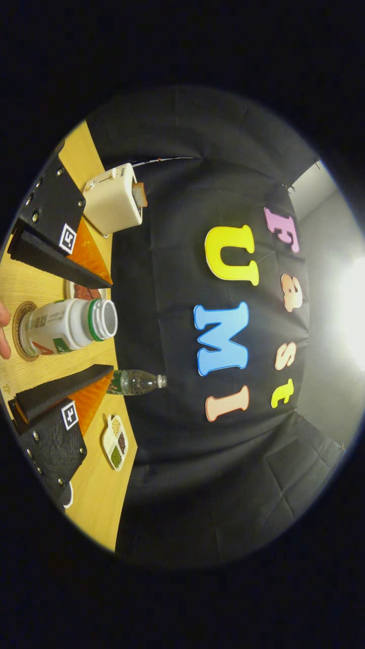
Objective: Take the bottle from table, then pour the juice into the cup, finally place the bottle on the coaster
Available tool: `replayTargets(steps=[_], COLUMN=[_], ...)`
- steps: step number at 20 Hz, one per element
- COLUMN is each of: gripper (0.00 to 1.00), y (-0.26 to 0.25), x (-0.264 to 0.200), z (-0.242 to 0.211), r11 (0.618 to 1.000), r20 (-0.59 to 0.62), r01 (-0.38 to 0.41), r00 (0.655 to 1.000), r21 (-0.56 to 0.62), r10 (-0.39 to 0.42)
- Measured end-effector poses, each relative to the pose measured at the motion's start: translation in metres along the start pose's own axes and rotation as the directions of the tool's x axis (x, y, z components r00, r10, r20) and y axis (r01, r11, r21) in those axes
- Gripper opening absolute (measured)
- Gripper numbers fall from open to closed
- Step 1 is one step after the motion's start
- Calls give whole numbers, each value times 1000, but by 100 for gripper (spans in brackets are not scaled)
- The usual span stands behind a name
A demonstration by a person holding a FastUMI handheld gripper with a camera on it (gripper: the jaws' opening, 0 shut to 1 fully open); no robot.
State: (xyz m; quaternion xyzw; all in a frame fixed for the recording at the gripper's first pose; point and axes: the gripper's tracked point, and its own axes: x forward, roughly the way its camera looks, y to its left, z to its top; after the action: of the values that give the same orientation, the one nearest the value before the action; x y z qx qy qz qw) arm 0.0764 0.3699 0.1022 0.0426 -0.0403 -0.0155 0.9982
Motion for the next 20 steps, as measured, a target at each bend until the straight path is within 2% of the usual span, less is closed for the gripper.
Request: replayTargets(steps=[6, 14, 17, 20], gripper=[90, 90, 90, 90], y=[2, -22, -60, -114], x=[-15, -35, -48, -58], z=[42, 65, 88, 103], r11=[999, 999, 998, 991], r20=[82, 79, 97, 117], r01=[-20, -50, -49, 9], r00=[996, 996, 994, 993], r21=[25, -8, -49, -132], r10=[18, 51, 53, 7])
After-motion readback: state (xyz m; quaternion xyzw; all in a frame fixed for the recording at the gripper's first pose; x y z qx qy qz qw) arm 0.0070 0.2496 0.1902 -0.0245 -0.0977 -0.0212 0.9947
